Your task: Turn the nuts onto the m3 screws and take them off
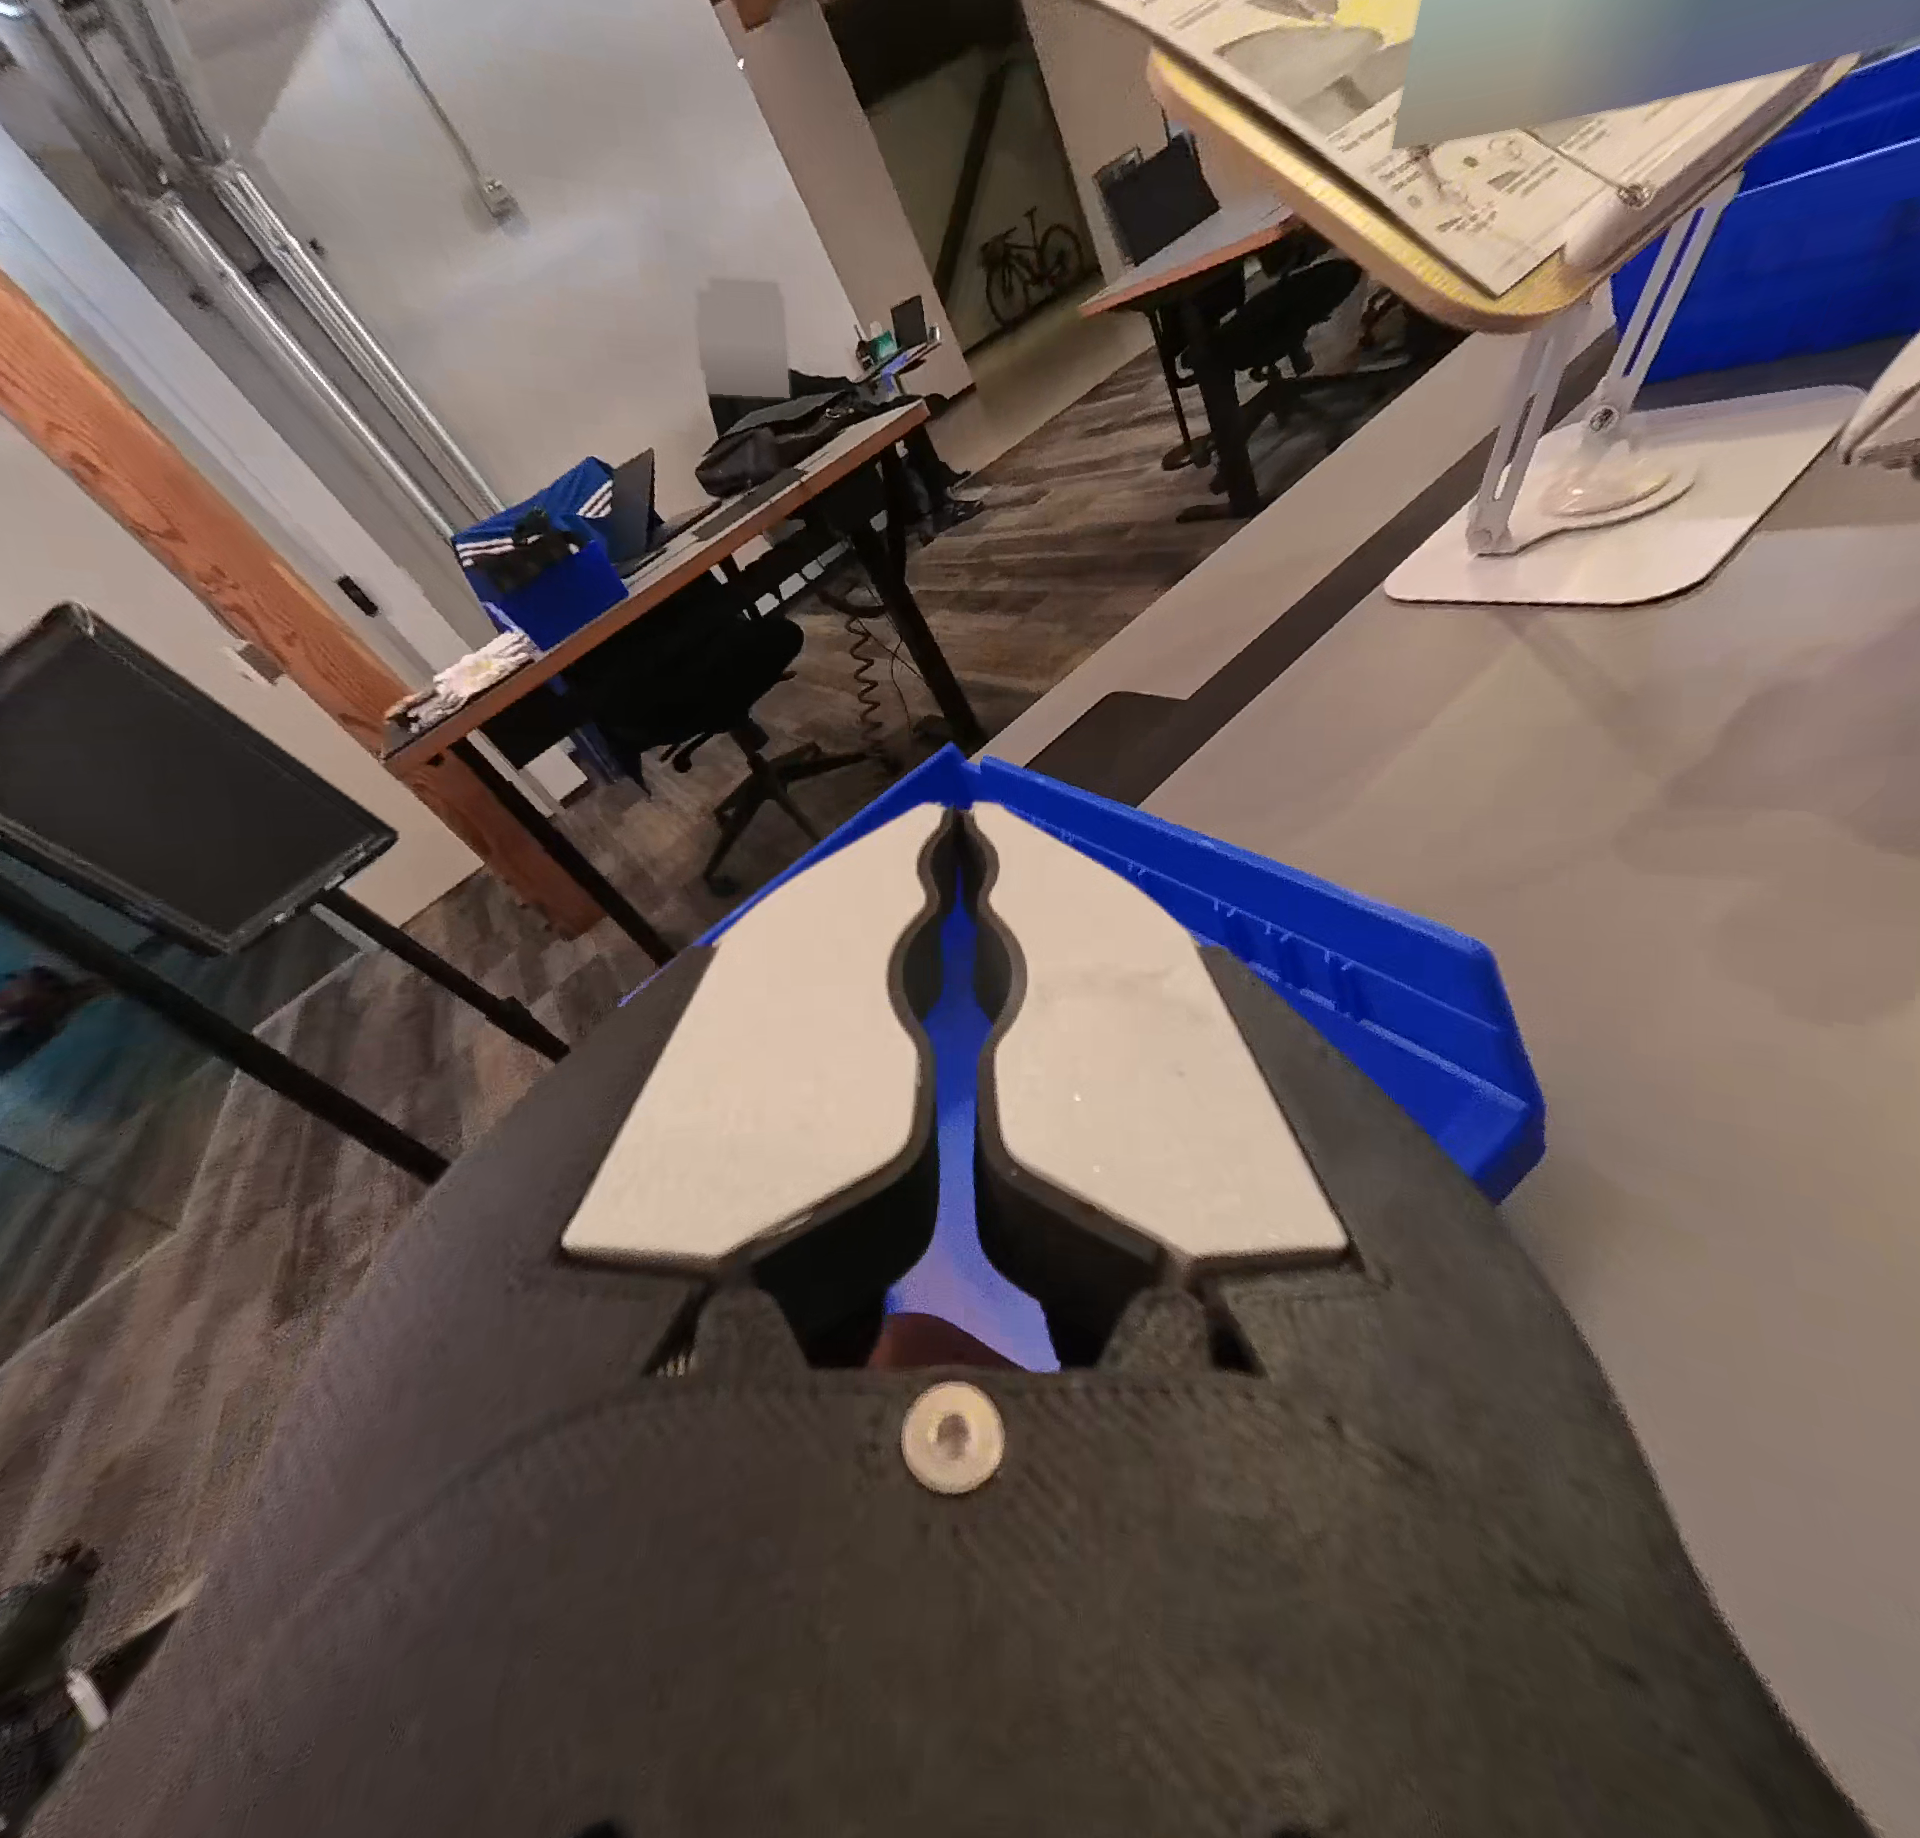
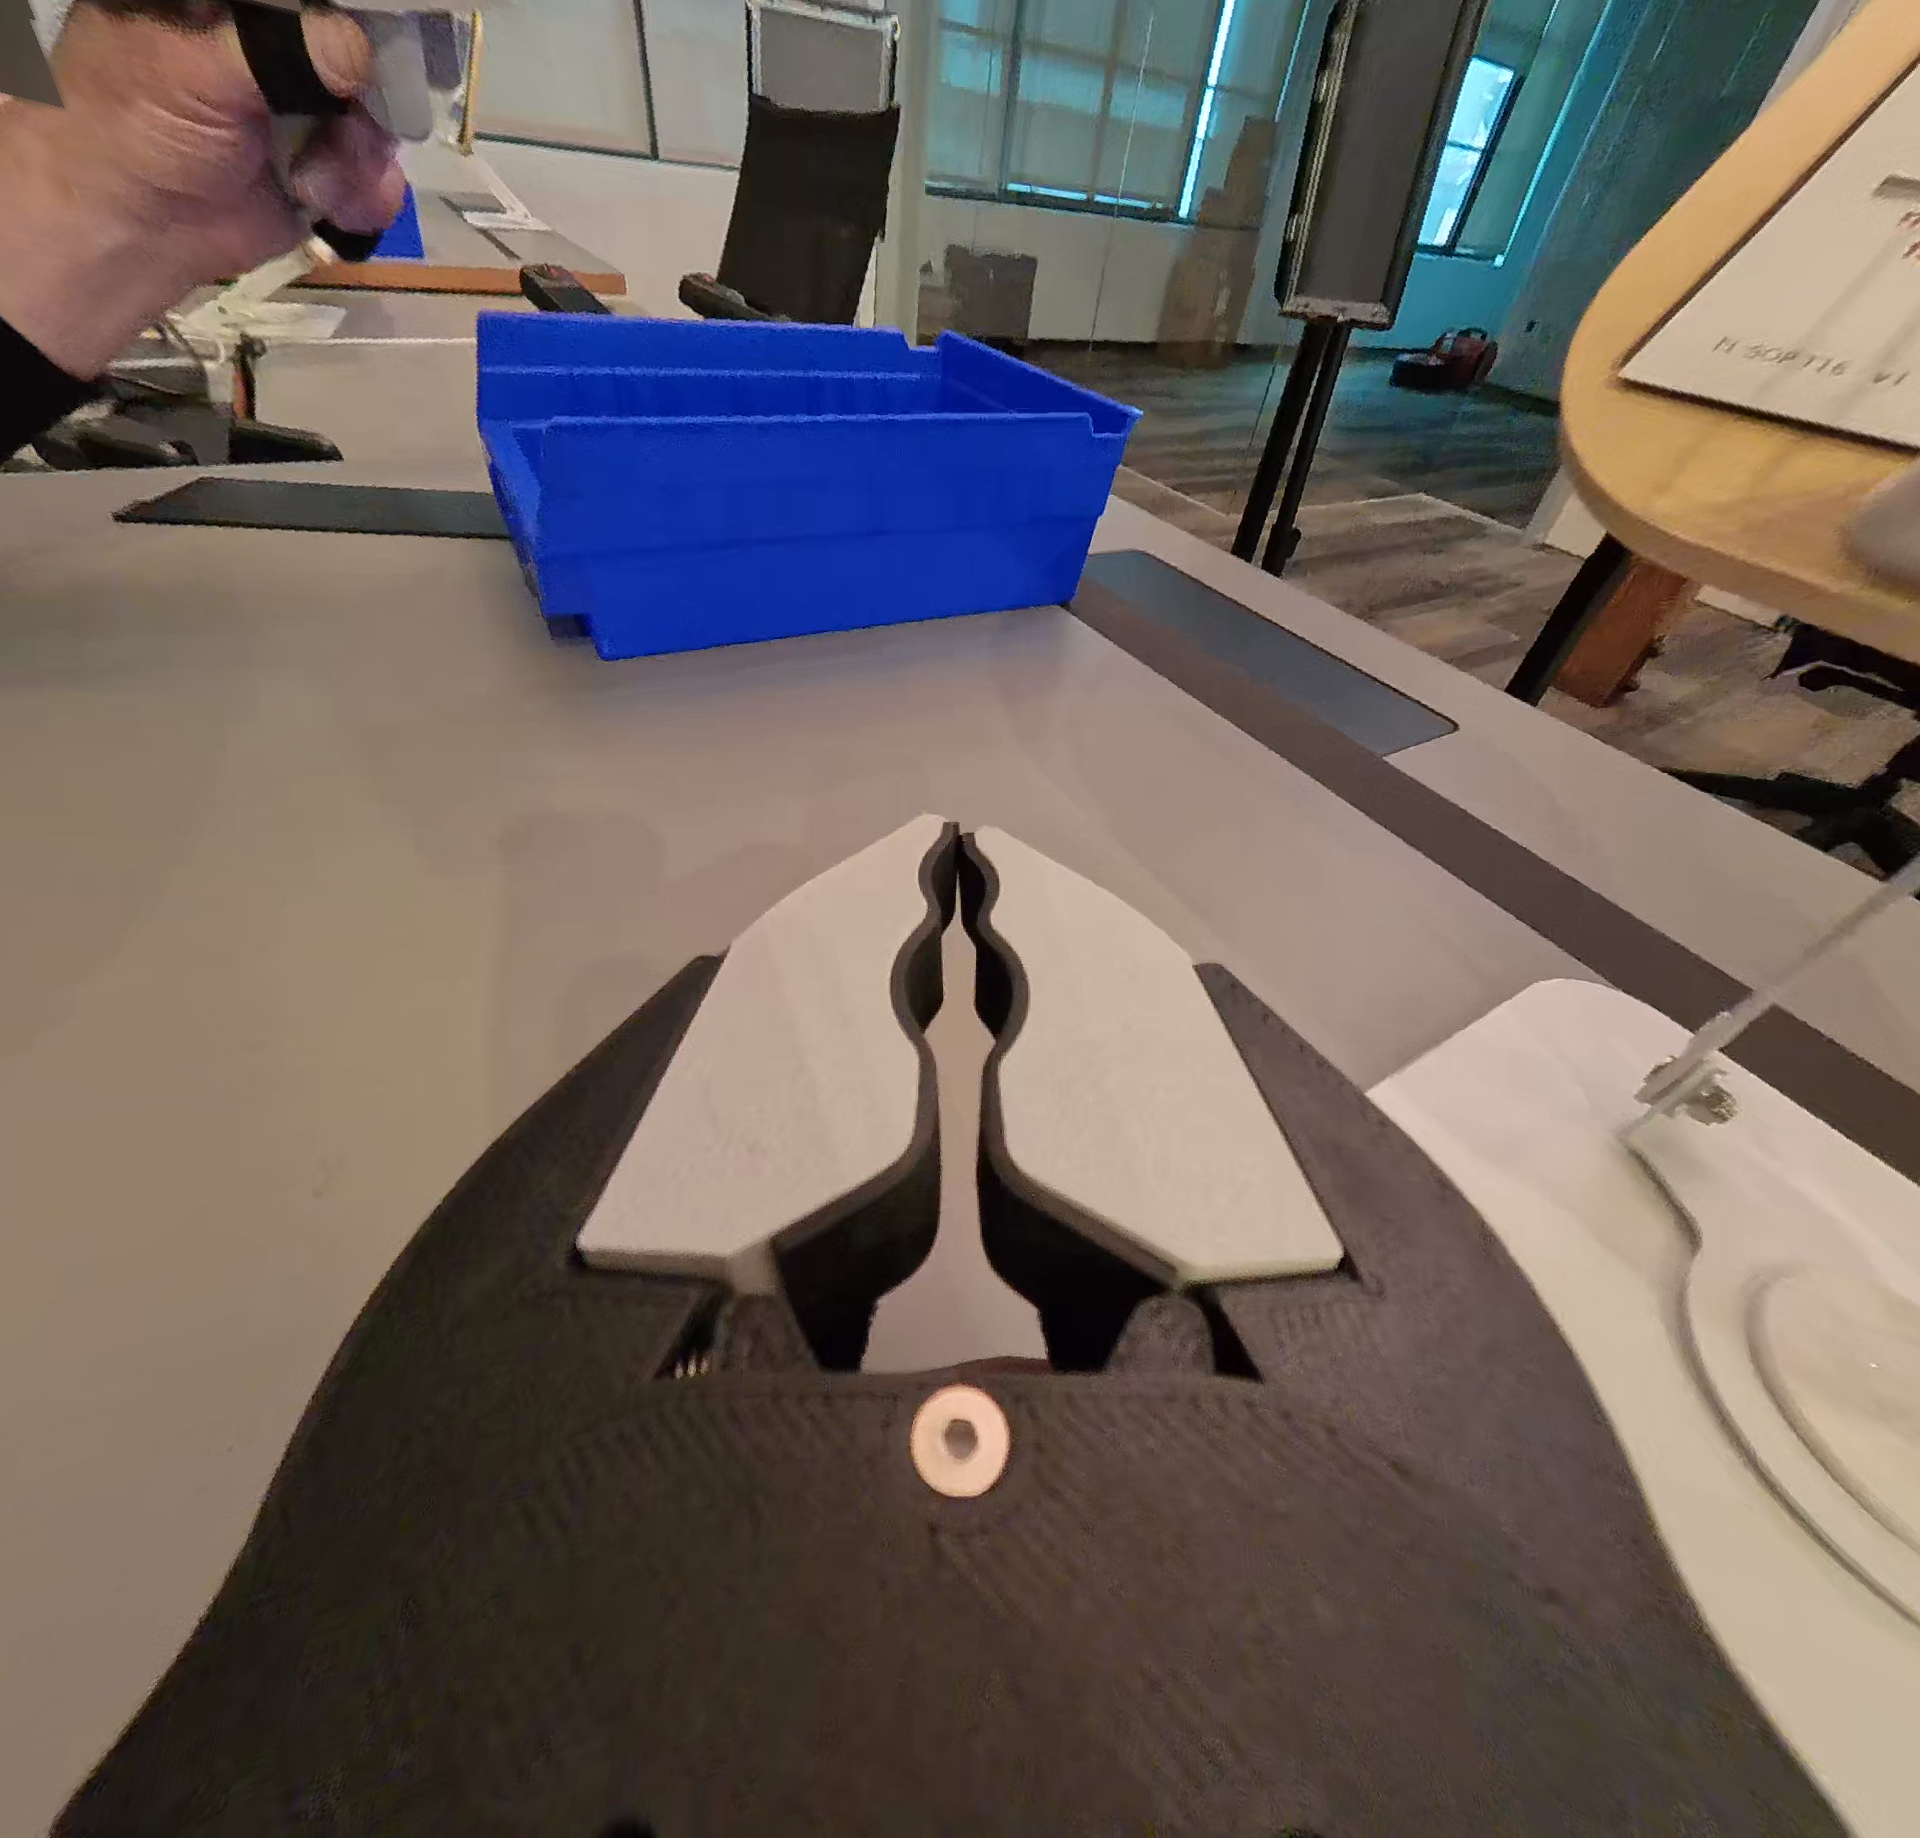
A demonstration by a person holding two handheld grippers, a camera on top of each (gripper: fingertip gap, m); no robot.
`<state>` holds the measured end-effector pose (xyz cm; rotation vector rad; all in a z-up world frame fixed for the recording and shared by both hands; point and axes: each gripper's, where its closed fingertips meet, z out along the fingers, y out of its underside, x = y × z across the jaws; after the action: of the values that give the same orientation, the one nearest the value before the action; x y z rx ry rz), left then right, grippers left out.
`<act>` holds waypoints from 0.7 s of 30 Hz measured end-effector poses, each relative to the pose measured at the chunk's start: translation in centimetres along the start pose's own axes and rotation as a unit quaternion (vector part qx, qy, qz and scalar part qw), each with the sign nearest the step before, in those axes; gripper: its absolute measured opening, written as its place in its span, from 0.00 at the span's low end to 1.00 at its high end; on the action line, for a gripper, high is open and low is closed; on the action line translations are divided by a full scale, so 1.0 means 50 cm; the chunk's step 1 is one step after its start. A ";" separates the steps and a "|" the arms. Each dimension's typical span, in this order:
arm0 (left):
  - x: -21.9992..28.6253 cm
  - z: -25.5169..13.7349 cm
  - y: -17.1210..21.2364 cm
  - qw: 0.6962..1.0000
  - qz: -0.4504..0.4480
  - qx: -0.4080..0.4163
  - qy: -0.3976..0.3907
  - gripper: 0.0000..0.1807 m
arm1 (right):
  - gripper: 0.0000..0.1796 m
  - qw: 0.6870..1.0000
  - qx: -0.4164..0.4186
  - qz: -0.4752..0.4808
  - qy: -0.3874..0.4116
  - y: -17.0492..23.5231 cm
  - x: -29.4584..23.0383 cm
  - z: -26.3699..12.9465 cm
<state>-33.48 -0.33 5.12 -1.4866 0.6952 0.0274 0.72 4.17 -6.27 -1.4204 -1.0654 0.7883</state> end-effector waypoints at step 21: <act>0.045 0.028 0.148 0.949 0.122 -0.248 0.150 0.00 | 0.00 0.998 0.050 -0.016 -0.035 -0.016 -0.016 0.015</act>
<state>-34.25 0.93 -2.58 -1.8969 1.1816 0.1794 -0.39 3.67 -5.66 -1.2964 -1.0846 0.8616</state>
